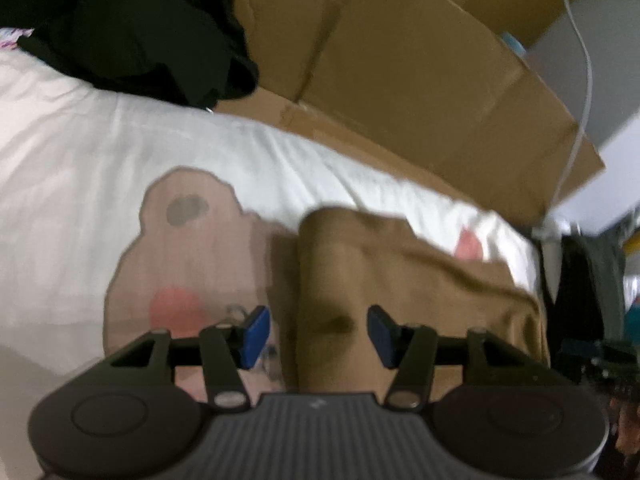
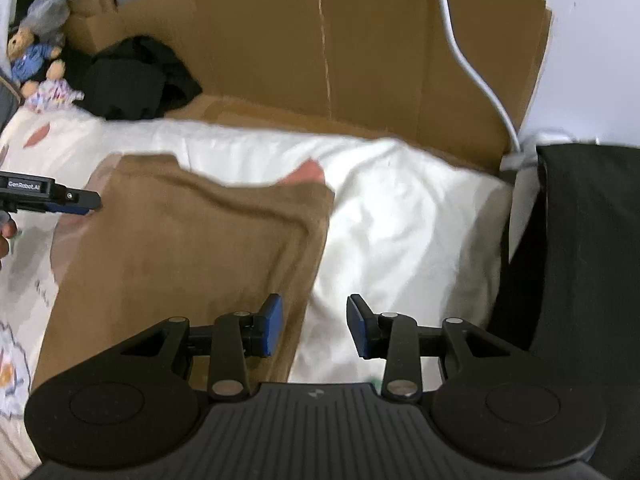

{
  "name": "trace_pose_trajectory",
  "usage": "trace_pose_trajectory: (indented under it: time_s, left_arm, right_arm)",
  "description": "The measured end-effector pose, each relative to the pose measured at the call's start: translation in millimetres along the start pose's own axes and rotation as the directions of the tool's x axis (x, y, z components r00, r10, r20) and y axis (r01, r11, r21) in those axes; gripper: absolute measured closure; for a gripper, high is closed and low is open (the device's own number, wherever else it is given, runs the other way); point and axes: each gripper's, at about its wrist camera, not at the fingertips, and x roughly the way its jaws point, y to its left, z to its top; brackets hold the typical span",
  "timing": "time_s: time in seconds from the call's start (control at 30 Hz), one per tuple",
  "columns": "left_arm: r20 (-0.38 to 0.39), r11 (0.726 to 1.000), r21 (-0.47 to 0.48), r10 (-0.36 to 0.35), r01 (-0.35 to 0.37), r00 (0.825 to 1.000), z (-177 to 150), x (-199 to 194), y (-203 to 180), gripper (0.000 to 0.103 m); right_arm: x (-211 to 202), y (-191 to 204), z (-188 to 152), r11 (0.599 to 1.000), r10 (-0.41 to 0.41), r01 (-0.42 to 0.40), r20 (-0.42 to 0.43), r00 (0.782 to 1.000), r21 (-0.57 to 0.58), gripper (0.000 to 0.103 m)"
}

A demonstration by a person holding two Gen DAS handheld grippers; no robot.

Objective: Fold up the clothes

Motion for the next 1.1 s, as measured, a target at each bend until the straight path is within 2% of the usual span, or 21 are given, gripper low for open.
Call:
trace_pose_trajectory:
  time_s: [0.23,0.33,0.4,0.47,0.6,0.8,1.0,1.1]
  left_arm:
    - [-0.027,0.998,0.057,-0.004,0.005,1.0,-16,-12,-19,0.043]
    - [-0.035,0.997,0.071,-0.003,0.006,0.999,-22,-15,-25,0.043]
    - [-0.037,0.997,0.083,0.001,0.002,0.999,-25,-18,-28,0.043]
    - [-0.042,0.996,0.09,0.011,-0.007,0.999,-26,-20,-30,0.043]
    - [-0.049,0.994,0.104,0.037,-0.032,0.998,-34,-29,-28,0.043]
    - [-0.052,0.996,0.081,0.046,-0.042,0.998,-45,-44,-20,0.043]
    - [-0.041,0.997,0.058,0.043,-0.041,0.998,-50,-56,-17,0.043]
    - [-0.045,0.998,0.057,0.034,-0.031,0.998,-53,-56,-18,0.043]
  right_arm:
    - [-2,12,-26,0.999,-0.022,0.02,-0.047,0.999,-0.035,0.063]
    - [4,15,-37,0.995,-0.086,0.08,-0.099,0.991,-0.064,0.064]
    - [7,11,-45,0.992,-0.119,0.112,-0.137,0.983,-0.056,0.067]
    - [7,6,-50,0.992,-0.127,0.122,-0.158,0.979,-0.043,0.076]
    - [0,-8,-62,0.989,-0.149,0.148,-0.177,0.973,-0.018,0.076]
    - [-31,-16,-67,0.996,-0.081,0.084,-0.113,0.99,0.022,0.075]
    - [-48,-10,-62,0.999,-0.024,0.026,-0.057,0.998,0.025,0.073]
    - [-51,-4,-62,0.999,0.019,-0.018,-0.038,0.999,0.026,0.063]
